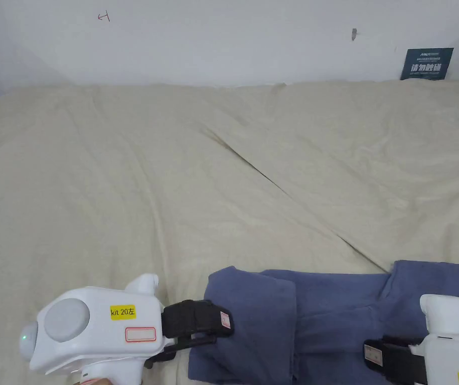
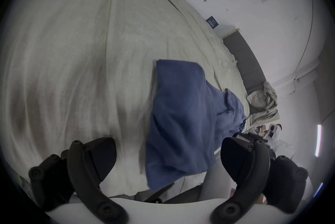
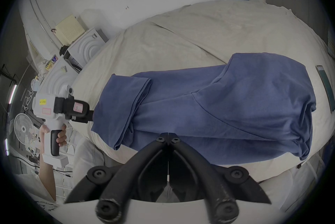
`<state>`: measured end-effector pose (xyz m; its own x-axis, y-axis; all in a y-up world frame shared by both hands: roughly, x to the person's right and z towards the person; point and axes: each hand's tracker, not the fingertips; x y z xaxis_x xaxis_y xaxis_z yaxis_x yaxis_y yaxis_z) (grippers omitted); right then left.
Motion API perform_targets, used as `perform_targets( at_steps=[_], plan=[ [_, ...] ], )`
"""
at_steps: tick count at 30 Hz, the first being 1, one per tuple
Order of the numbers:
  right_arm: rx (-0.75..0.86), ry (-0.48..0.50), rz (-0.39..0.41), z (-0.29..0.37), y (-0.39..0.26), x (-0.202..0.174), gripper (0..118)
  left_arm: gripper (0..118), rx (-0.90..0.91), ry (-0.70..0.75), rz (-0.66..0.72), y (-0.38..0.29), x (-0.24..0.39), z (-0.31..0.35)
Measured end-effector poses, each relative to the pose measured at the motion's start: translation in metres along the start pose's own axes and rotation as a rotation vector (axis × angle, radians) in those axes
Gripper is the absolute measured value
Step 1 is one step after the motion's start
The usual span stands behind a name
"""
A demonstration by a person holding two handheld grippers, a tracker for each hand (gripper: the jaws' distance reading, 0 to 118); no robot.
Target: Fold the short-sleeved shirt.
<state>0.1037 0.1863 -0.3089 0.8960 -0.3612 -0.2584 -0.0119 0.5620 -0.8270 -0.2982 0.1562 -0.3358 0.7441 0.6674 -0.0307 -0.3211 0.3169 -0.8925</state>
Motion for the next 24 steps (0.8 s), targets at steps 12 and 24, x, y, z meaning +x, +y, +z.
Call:
perform_targets(
  at_steps=[12,24],
  plan=[
    [-0.024,-0.002,-0.006,-0.004,-0.004,0.001,0,36,-0.072,-0.028,0.007,0.015,0.002,-0.035],
    [-0.016,-0.031,-0.049,0.001,-0.004,0.011,0,13,-0.023,-0.087,0.062,0.013,-0.009,0.005]
  ],
)
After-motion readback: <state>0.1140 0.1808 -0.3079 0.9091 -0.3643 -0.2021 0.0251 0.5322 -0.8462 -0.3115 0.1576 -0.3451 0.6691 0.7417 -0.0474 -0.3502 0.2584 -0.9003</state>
